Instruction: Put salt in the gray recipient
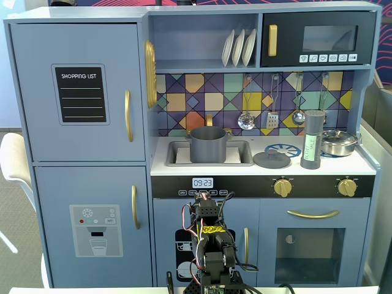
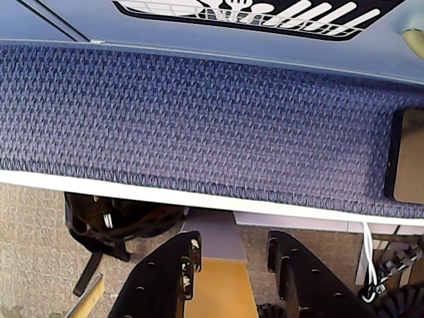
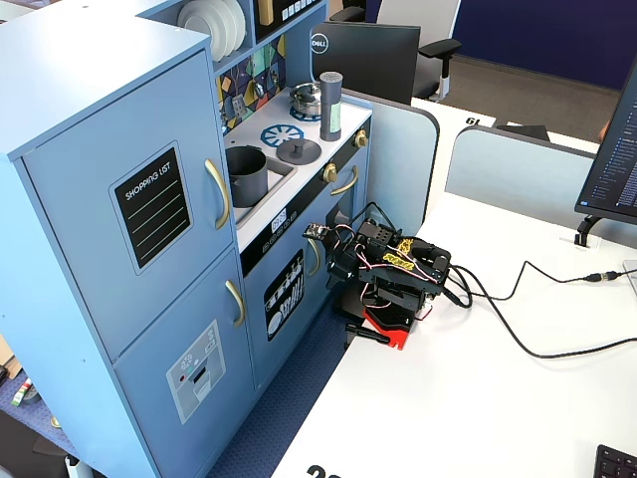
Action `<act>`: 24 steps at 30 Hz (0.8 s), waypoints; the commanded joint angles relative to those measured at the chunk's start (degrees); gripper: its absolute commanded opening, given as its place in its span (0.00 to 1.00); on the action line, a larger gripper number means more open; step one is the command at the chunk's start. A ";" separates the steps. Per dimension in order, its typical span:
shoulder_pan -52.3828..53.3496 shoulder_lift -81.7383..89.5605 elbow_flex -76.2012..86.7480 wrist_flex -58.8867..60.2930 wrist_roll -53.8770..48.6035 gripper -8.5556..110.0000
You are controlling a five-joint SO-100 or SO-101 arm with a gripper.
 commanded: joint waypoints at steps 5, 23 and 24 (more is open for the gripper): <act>-0.53 0.44 0.18 0.18 -1.41 0.07; 3.96 -2.90 -8.00 -1.58 -1.14 0.07; 5.27 -4.48 -10.11 -2.29 -1.85 0.07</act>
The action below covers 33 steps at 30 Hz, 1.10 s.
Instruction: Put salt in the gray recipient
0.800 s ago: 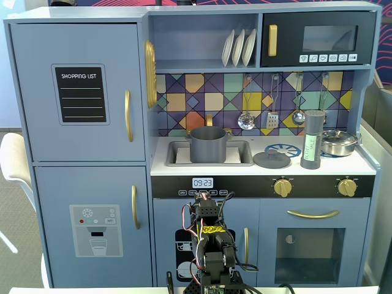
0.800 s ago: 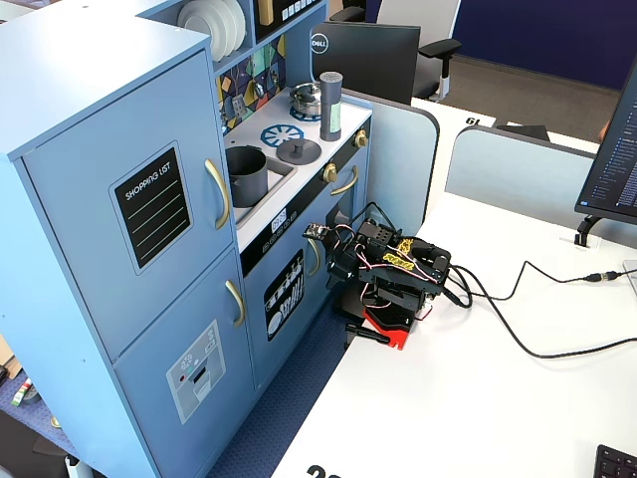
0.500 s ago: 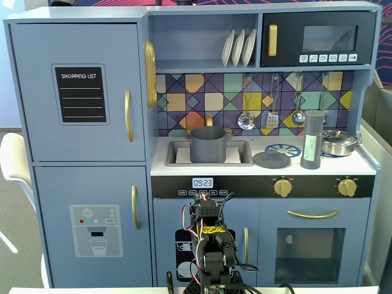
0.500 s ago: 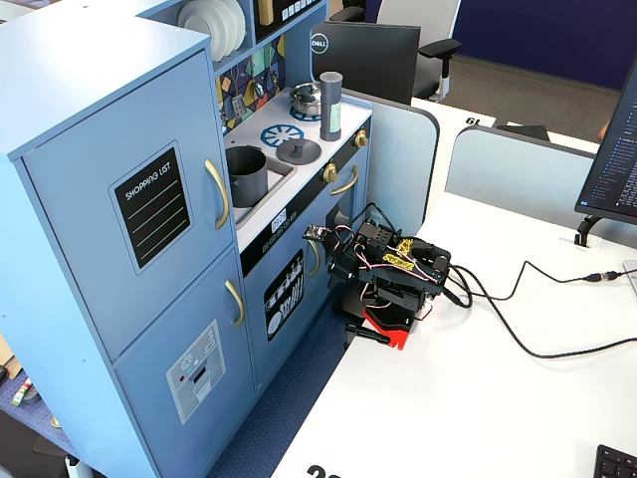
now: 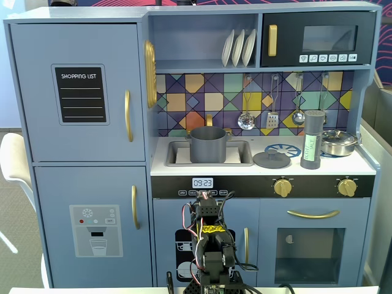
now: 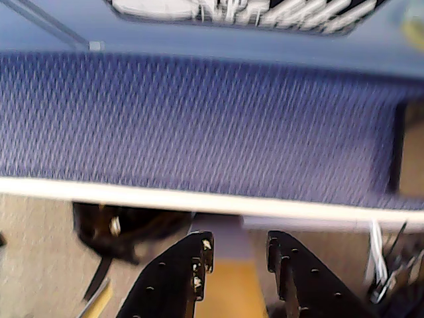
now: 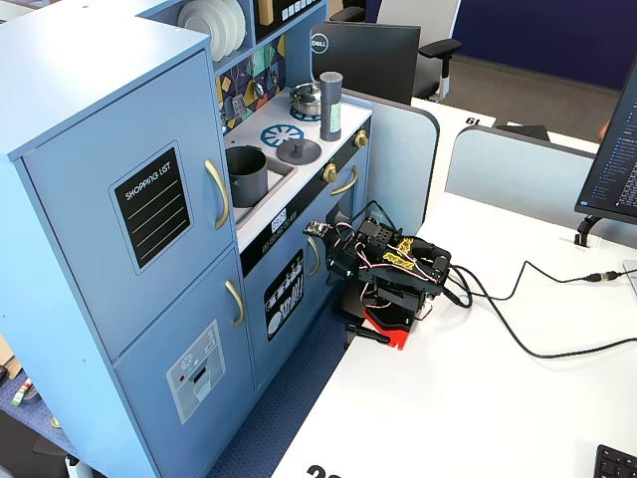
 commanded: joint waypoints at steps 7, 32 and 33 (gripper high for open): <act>15.03 -12.57 -23.12 -3.87 -7.82 0.07; 45.09 -38.94 -49.13 -60.56 -5.27 0.07; 44.91 -39.81 -49.13 -62.23 -5.01 0.07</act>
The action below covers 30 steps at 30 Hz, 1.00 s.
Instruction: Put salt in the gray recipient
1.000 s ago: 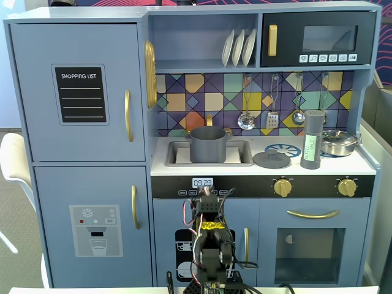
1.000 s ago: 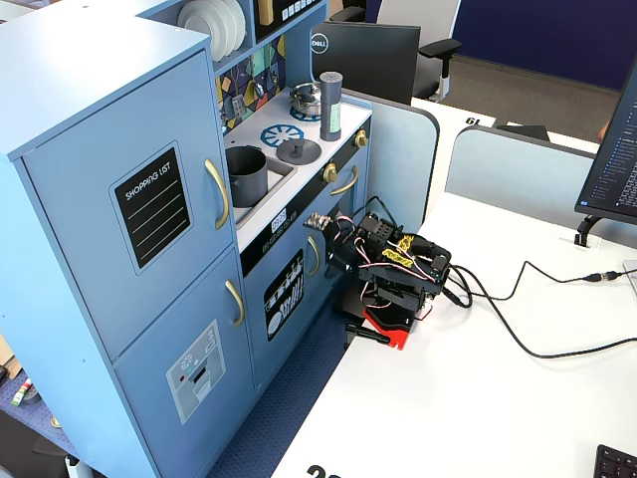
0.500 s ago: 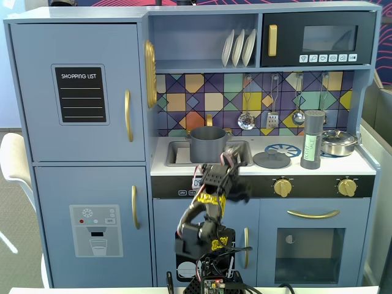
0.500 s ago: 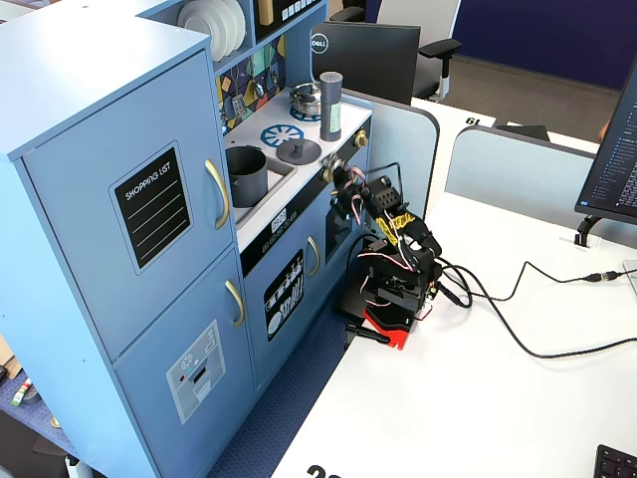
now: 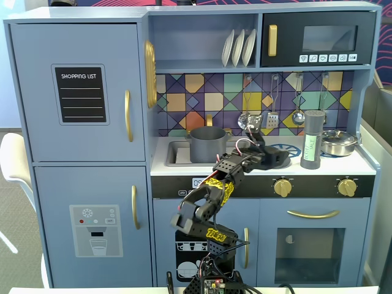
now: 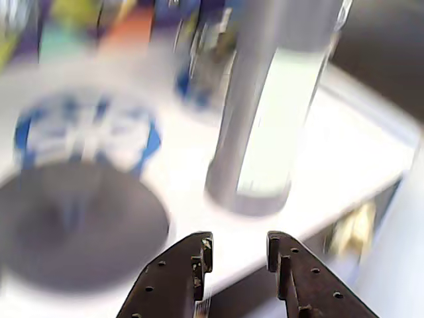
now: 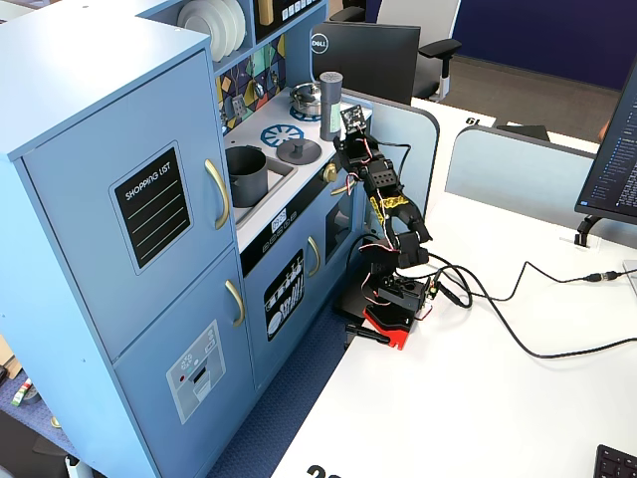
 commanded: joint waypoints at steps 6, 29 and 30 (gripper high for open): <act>0.97 -9.40 -4.83 -16.17 2.81 0.14; 5.71 -30.76 -20.39 -23.55 9.67 0.54; 5.62 -31.82 -21.27 -23.73 9.84 0.54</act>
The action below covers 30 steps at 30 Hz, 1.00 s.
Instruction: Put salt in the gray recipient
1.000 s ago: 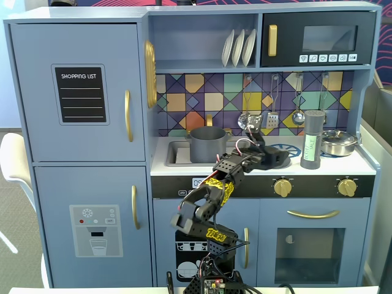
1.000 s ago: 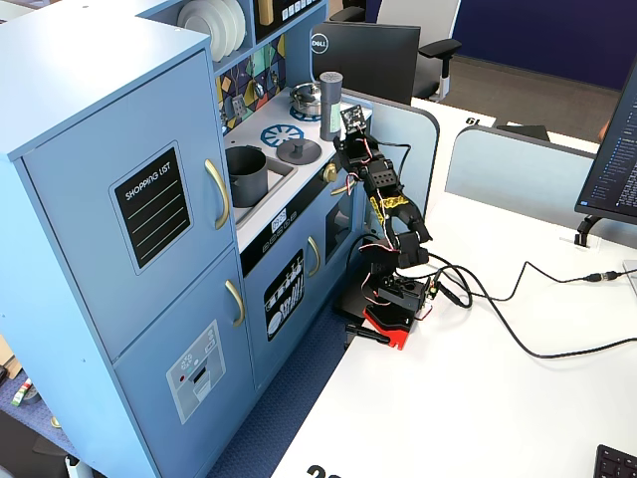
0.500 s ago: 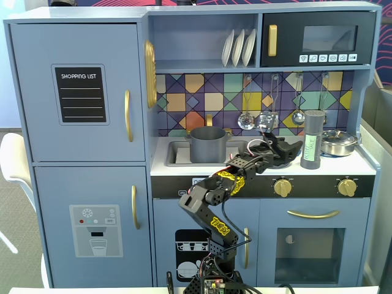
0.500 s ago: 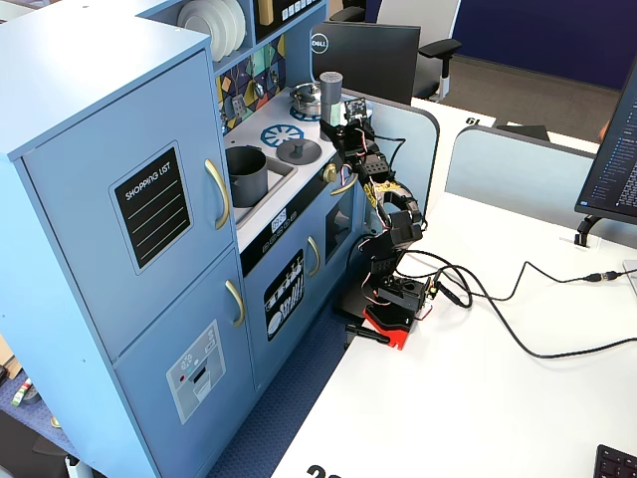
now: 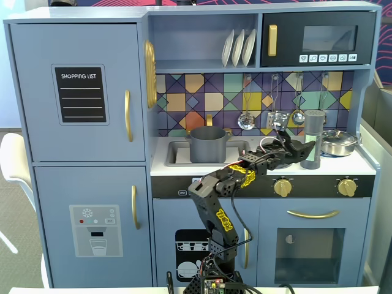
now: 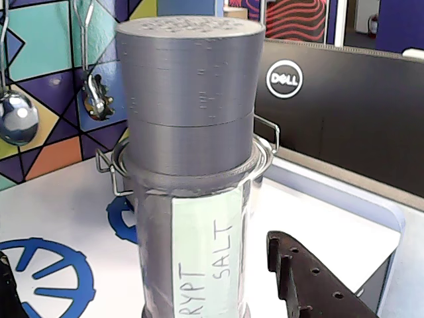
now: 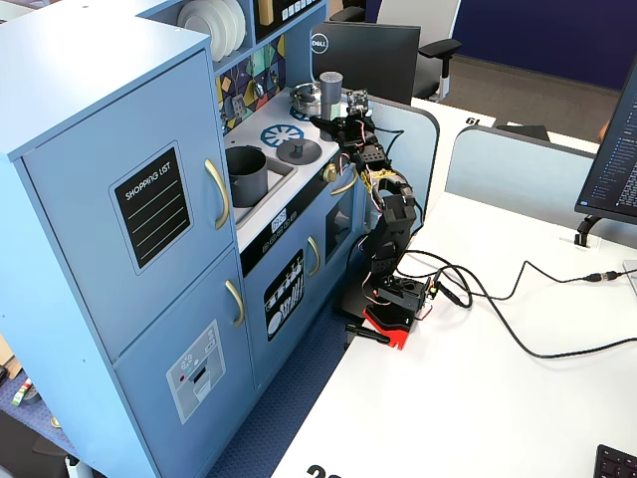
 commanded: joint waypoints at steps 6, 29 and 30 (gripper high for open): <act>0.44 -8.09 -12.57 -2.11 1.14 0.53; -1.41 -28.56 -32.26 -5.89 -2.55 0.47; -1.49 -28.92 -32.52 -5.98 -2.64 0.46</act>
